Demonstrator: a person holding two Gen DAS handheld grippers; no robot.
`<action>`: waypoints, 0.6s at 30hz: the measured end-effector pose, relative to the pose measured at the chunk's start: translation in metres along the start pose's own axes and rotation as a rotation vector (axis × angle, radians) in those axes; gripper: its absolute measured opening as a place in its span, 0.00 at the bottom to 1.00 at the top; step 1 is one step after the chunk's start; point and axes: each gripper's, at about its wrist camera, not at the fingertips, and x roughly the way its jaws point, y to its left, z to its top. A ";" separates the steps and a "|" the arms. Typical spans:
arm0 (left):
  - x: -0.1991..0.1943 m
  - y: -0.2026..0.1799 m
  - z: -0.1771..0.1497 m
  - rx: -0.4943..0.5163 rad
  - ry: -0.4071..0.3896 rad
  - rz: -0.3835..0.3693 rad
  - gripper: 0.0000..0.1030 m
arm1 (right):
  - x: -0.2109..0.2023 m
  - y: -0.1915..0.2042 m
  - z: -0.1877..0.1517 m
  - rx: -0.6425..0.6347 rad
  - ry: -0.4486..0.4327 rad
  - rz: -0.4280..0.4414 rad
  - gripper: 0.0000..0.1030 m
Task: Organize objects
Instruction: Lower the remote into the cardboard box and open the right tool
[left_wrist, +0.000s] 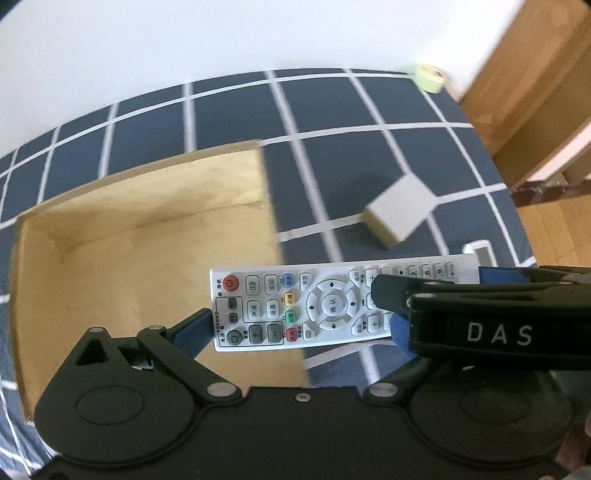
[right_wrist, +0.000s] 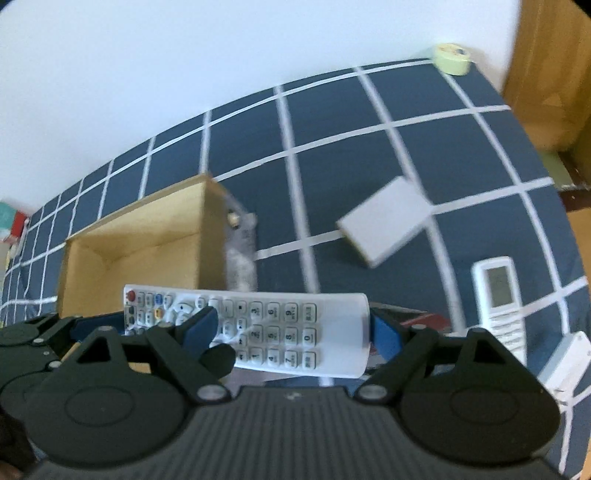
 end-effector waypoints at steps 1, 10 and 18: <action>-0.002 0.007 -0.001 -0.011 -0.001 0.003 0.98 | 0.002 0.009 -0.001 -0.011 0.002 0.004 0.84; -0.014 0.074 -0.018 -0.107 -0.009 0.038 0.98 | 0.024 0.079 -0.005 -0.103 0.032 0.039 0.84; -0.013 0.122 -0.028 -0.176 -0.004 0.062 0.98 | 0.049 0.126 -0.006 -0.167 0.065 0.064 0.84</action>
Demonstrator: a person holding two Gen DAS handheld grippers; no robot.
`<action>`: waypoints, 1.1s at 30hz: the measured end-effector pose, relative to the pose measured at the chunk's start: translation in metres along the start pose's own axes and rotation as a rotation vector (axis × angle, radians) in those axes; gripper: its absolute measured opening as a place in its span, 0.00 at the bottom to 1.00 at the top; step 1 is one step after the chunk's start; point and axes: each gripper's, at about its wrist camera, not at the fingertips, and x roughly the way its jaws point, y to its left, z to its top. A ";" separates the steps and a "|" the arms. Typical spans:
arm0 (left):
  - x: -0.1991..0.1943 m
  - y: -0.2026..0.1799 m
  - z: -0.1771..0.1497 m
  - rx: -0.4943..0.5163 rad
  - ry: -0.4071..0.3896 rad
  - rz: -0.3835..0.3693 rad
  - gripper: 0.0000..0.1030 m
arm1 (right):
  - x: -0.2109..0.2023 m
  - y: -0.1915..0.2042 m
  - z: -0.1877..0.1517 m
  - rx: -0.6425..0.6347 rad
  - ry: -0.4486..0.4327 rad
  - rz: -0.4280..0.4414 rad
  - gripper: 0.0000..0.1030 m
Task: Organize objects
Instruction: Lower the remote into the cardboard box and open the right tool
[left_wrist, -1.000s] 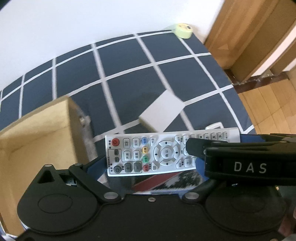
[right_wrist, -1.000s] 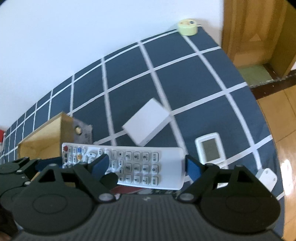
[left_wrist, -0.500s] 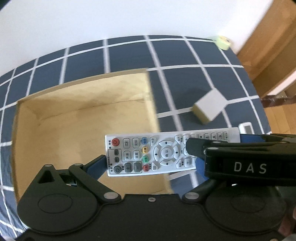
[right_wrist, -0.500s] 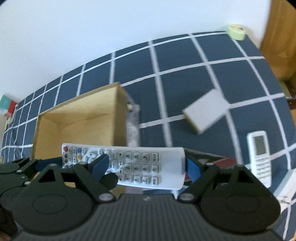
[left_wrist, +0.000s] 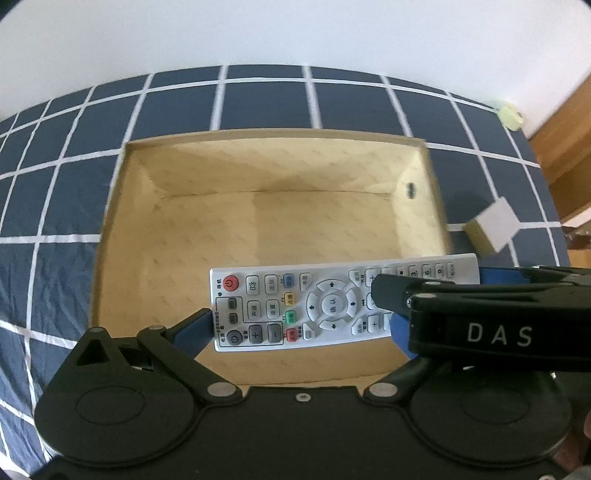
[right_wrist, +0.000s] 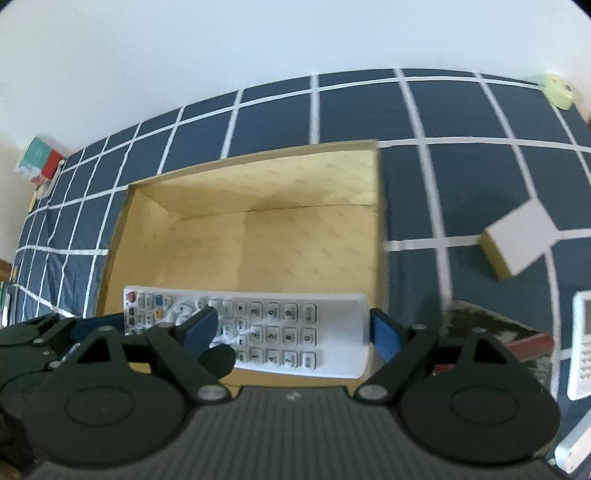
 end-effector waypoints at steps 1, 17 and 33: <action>0.002 0.004 0.000 -0.005 0.001 0.001 0.98 | 0.004 0.004 0.001 -0.005 0.003 0.001 0.84; 0.043 0.053 0.028 -0.021 0.039 -0.003 0.98 | 0.065 0.034 0.031 -0.008 0.039 -0.006 0.84; 0.107 0.072 0.073 0.020 0.084 -0.035 0.98 | 0.127 0.022 0.072 0.034 0.059 -0.038 0.84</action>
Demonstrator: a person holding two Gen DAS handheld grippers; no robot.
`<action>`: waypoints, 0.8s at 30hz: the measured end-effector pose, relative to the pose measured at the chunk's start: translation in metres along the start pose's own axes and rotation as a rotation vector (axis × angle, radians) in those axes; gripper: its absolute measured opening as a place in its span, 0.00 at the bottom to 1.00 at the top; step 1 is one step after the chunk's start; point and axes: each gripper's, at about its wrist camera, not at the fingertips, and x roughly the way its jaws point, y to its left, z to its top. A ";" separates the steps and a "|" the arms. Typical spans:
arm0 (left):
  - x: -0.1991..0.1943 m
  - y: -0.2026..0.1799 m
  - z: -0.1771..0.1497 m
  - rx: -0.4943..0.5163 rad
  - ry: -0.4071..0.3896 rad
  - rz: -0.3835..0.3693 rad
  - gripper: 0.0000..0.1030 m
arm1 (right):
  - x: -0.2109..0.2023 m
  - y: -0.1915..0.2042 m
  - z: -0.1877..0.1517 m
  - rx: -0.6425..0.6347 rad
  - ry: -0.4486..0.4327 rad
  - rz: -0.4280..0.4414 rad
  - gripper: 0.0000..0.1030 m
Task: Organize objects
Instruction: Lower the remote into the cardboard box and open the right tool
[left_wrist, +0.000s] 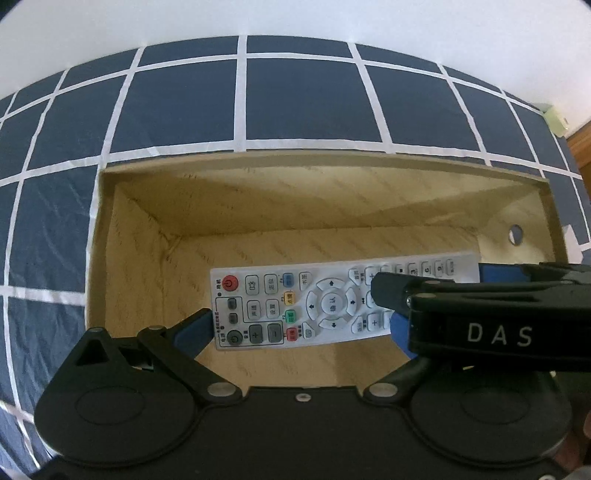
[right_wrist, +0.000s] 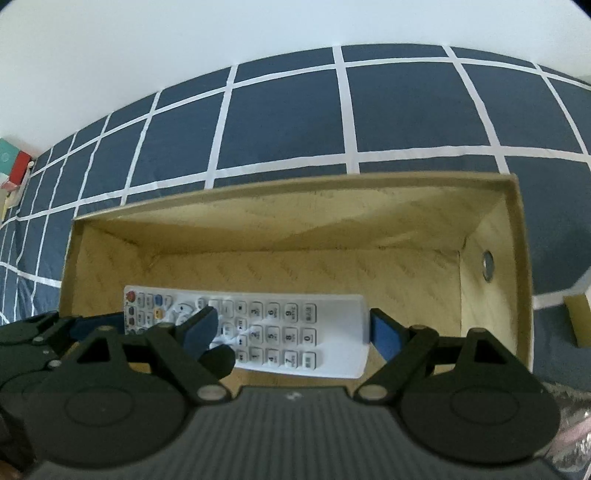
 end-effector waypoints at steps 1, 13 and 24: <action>0.003 0.001 0.002 0.001 0.002 0.000 0.98 | 0.003 -0.001 0.002 0.001 0.001 0.000 0.84; 0.035 0.007 0.027 0.009 0.015 -0.004 0.98 | 0.031 -0.011 0.022 0.018 0.009 -0.005 0.84; 0.048 0.007 0.036 0.005 0.032 -0.013 0.98 | 0.045 -0.016 0.029 0.024 0.022 -0.016 0.84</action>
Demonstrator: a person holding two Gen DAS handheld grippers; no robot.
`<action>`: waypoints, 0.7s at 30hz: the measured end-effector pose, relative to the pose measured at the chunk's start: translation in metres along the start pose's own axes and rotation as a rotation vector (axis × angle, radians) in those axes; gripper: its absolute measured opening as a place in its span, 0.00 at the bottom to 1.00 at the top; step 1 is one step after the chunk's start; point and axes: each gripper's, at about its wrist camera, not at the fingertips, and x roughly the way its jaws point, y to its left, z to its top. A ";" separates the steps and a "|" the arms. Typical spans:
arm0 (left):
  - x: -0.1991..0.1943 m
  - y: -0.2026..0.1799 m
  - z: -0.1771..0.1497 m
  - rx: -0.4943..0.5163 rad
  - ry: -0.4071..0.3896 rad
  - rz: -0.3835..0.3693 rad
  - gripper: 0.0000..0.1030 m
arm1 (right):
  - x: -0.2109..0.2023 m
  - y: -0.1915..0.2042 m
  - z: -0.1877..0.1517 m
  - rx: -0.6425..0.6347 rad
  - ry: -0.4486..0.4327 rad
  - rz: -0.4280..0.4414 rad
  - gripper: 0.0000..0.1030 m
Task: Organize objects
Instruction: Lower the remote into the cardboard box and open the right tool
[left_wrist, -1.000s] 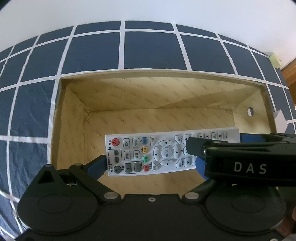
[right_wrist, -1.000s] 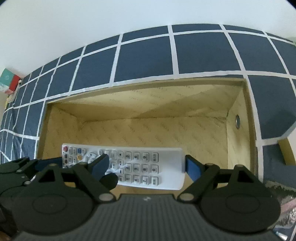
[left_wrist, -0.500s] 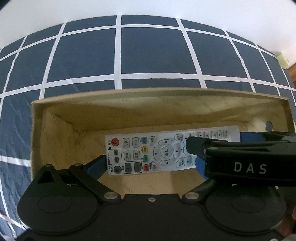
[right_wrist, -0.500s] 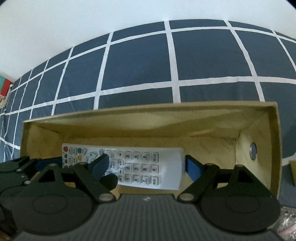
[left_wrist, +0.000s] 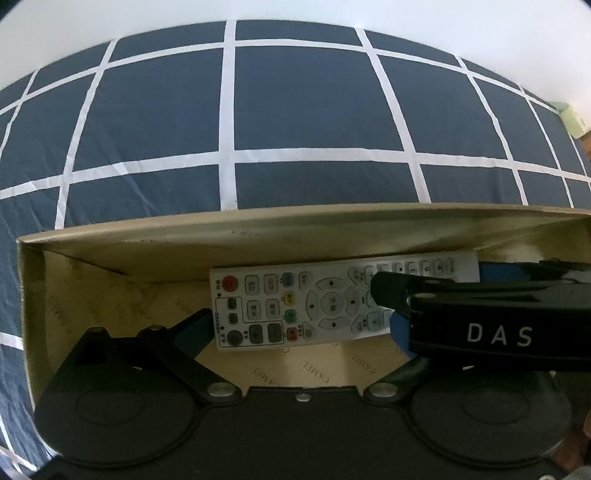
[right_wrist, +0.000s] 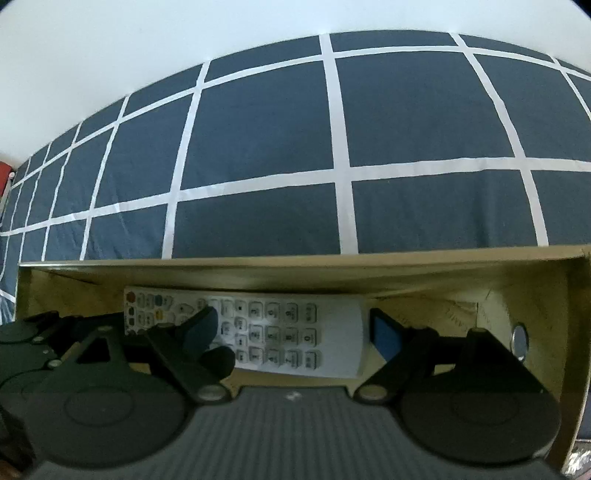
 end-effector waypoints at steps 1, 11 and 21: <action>0.001 0.000 0.000 0.000 0.002 0.001 0.98 | 0.001 0.000 0.000 0.001 0.002 0.001 0.84; 0.004 0.003 0.000 -0.021 0.010 -0.003 0.99 | 0.007 -0.002 0.002 0.011 0.022 -0.001 0.85; -0.020 -0.002 -0.008 -0.044 -0.023 -0.003 0.99 | -0.018 -0.002 -0.003 -0.007 -0.007 -0.006 0.85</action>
